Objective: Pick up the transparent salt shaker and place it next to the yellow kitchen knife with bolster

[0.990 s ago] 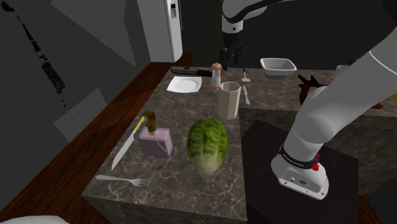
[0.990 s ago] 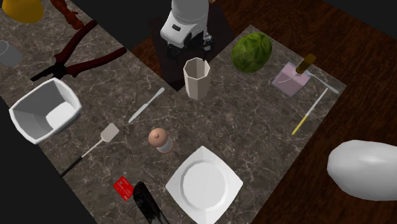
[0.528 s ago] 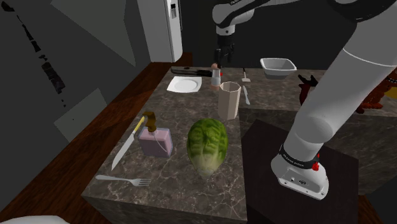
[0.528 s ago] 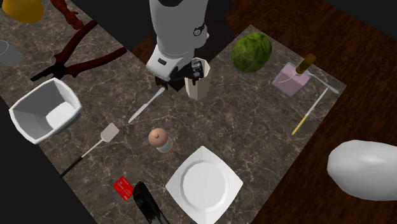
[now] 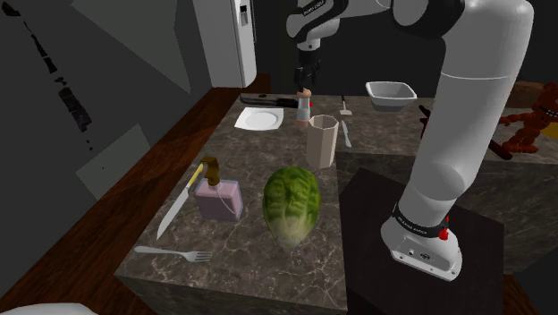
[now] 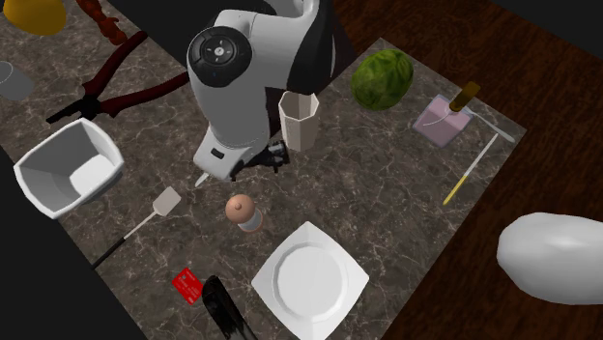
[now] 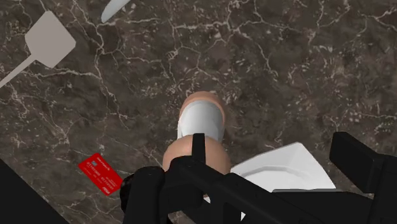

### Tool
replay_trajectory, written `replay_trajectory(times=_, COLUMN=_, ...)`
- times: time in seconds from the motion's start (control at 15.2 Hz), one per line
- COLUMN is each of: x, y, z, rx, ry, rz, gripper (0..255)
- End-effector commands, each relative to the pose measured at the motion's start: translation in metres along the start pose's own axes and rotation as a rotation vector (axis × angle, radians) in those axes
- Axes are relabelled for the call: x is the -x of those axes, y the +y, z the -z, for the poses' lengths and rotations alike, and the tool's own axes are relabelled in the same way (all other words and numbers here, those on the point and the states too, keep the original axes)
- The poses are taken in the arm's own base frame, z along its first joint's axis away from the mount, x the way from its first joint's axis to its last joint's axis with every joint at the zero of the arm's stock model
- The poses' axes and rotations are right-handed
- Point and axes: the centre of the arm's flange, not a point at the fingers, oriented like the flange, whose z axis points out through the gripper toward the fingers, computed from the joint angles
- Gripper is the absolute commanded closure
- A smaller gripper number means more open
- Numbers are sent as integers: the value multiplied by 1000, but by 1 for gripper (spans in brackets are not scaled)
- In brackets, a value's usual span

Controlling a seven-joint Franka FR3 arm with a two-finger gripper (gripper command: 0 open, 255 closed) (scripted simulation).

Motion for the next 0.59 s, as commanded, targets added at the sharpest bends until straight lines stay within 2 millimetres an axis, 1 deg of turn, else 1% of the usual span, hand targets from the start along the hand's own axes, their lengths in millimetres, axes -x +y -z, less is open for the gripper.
replay_trajectory(times=0.0, x=-18, y=13, z=-8, rx=2, ry=9, rz=5, gripper=0)
replay_trajectory(times=0.33, x=-68, y=48, z=-25, rx=8, ry=30, rz=16, gripper=0)
replay_trajectory(times=0.4, x=-69, y=49, z=-25, rx=8, ry=30, rz=16, gripper=0)
replay_trajectory(times=0.53, x=-69, y=49, z=-36, rx=8, ry=30, rz=16, gripper=0)
